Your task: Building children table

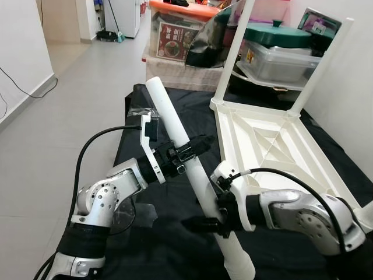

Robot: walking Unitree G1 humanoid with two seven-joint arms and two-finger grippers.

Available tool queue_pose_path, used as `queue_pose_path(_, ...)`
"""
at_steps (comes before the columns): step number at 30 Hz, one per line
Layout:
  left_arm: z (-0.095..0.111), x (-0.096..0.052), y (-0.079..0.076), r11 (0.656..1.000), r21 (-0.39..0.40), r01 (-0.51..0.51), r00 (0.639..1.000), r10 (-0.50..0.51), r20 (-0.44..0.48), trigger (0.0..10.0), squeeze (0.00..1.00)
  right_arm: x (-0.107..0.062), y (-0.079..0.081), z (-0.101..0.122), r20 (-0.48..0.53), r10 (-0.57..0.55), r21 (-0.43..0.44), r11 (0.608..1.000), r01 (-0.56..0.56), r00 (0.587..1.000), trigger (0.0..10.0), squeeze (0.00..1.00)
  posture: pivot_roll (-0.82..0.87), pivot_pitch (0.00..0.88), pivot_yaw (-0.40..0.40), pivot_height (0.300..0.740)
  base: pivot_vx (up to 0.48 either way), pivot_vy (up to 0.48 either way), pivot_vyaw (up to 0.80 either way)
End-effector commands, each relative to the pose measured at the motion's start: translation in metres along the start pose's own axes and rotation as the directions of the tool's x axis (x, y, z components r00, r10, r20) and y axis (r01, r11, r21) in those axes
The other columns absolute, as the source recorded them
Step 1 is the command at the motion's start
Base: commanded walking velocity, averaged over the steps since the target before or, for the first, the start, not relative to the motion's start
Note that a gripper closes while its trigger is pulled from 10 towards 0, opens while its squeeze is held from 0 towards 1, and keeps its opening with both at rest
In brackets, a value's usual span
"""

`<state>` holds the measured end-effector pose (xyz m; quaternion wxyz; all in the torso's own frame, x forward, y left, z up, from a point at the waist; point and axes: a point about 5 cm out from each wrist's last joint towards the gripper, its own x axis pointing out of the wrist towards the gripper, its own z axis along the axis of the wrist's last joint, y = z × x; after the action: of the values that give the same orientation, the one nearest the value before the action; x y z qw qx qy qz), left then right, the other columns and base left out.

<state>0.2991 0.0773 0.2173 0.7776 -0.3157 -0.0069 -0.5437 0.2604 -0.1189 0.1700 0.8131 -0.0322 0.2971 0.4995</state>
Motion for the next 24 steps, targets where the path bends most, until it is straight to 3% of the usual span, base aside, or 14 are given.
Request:
queue_pose_path(1, -0.017, 0.009, -0.004, 0.999, -0.014, 0.029, 0.997, -0.030, -0.071, 0.0, 0.00, 0.013, 0.003, -0.005, -0.019, 0.019, -0.006, 1.000, -0.019, 1.000, 4.3, 0.00, 0.12, 0.000, -0.145, 0.740, 0.000, 0.000, 0.00)
queue_pose_path(2, -0.017, 0.009, -0.004, 0.999, -0.014, 0.029, 0.997, -0.030, -0.071, 0.0, 0.00, 0.013, 0.003, -0.005, -0.019, 0.019, -0.006, 1.000, -0.019, 1.000, 4.3, 0.00, 0.12, 0.000, -0.145, 0.740, 0.000, 0.000, 0.00)
queue_pose_path(3, -0.017, 0.009, -0.004, 0.999, -0.014, 0.029, 0.997, -0.030, -0.072, 0.0, 0.00, 0.014, 0.004, -0.005, -0.012, 0.030, -0.009, 0.999, -0.030, 0.999, 0.7, 0.00, 0.12, 0.000, -0.145, 0.740, 0.000, 0.000, 0.00)
queue_pose_path(4, -0.017, 0.009, -0.004, 0.999, -0.014, 0.029, 0.997, -0.030, -0.072, 0.0, 0.00, 0.014, 0.004, -0.005, -0.012, 0.030, -0.009, 0.999, -0.030, 0.999, 0.7, 0.00, 0.12, 0.000, -0.145, 0.740, 0.000, 0.000, 0.00)
queue_pose_path(5, -0.017, 0.008, -0.003, 1.000, -0.016, 0.024, 0.997, -0.025, -0.070, 0.0, 0.00, 0.014, 0.005, -0.005, -0.006, 0.046, -0.010, 0.999, -0.046, 0.999, 0.0, 0.00, 0.13, 0.000, -0.148, 0.740, 0.000, 0.000, 0.00)
queue_pose_path(19, -0.024, 0.008, 0.001, 1.000, -0.009, 0.017, 0.996, -0.018, -0.092, 0.0, 0.00, 0.014, 0.017, -0.011, -0.004, 0.112, -0.027, 0.993, -0.112, 0.994, 0.0, 0.00, 0.11, 0.000, -0.135, 0.740, 0.000, 0.000, 0.00)
queue_pose_path(20, -0.025, 0.009, 0.003, 1.000, 0.006, -0.001, 0.995, 0.002, -0.097, 10.0, 0.00, 0.014, 0.017, -0.011, 0.001, 0.112, -0.026, 0.993, -0.112, 0.994, 0.0, 0.00, 0.11, 0.000, -0.135, 0.740, 0.000, 0.000, 0.00)
queue_pose_path(21, -0.025, 0.009, 0.005, 1.000, 0.020, -0.015, 0.996, 0.016, -0.092, 10.0, 0.80, 0.014, 0.018, -0.011, 0.006, 0.112, -0.024, 0.993, -0.112, 0.994, 0.0, 0.00, 0.11, 0.000, -0.135, 0.740, 0.000, 0.000, 0.00)
queue_pose_path(22, -0.025, 0.009, 0.005, 1.000, 0.020, -0.015, 0.996, 0.016, -0.092, 10.0, 0.80, 0.014, 0.018, -0.011, 0.006, 0.112, -0.024, 0.993, -0.112, 0.994, 0.0, 0.00, 0.11, 0.000, -0.135, 0.740, 0.000, 0.000, 0.00)
queue_pose_path(23, -0.024, 0.009, 0.007, 0.999, 0.024, -0.023, 0.997, 0.025, -0.079, 10.0, 1.00, 0.014, 0.018, -0.011, 0.010, 0.112, -0.024, 0.993, -0.112, 0.994, 0.0, 0.00, 0.11, 0.000, -0.135, 0.740, 0.000, 0.000, 0.00)
queue_pose_path(24, -0.023, 0.009, 0.009, 0.999, 0.021, -0.036, 0.997, 0.037, -0.062, 10.0, 1.00, 0.014, 0.018, -0.011, 0.013, 0.111, -0.023, 0.994, -0.111, 0.994, 0.0, 0.00, 0.11, 0.000, -0.135, 0.740, 0.000, 0.000, 0.00)
